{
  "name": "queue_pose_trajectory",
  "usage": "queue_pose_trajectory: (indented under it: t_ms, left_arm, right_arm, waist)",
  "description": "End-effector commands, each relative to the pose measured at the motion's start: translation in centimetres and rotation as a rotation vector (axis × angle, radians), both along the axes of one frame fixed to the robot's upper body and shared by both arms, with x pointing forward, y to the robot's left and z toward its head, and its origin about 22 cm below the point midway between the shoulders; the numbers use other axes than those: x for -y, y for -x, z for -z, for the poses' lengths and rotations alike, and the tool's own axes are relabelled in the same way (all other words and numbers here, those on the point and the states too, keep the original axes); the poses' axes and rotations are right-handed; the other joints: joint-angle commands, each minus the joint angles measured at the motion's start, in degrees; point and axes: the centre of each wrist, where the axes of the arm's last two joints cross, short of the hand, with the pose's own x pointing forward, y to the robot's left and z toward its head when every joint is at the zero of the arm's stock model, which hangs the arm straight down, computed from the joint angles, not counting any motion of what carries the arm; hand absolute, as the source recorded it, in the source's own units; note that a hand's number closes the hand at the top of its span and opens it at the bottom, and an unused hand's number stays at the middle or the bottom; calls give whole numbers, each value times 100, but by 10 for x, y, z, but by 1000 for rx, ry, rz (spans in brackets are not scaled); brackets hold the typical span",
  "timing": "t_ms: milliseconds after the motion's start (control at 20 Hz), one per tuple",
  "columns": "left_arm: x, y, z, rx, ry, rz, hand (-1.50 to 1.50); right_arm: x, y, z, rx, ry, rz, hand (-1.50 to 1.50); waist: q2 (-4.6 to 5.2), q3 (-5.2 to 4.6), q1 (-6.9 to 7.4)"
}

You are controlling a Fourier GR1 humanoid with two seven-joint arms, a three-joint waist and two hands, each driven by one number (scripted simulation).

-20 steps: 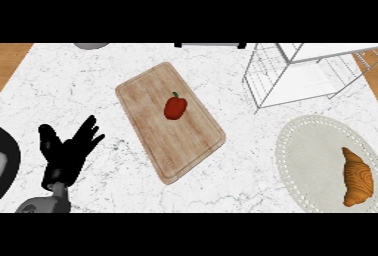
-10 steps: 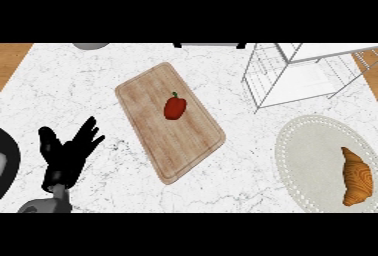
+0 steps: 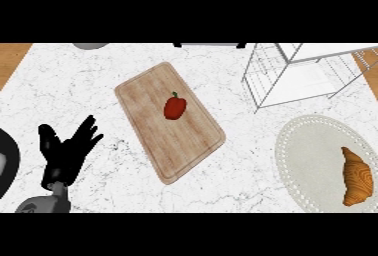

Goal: Pick the squash from the placemat and place it in the tiered shelf

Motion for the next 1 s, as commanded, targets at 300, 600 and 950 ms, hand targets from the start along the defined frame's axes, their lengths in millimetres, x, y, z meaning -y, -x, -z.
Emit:
queue_pose_trajectory:
  t_ms: [300,600,950]
  left_arm:
    - [1,-3,5,-24,16,4,0]
    - [6,6,7,-28,6,19,0]
    - [-11,-5,-1,-21,7,7,0]
  right_arm:
    - [72,37,-15,68,-145,349,-150]
    - [137,84,-20,42,-275,357,-150]
    - [179,117,2,40,-224,302,-150]
  waist:
    - [69,-14,69]
    - [48,-7,60]
    - [109,4,111]
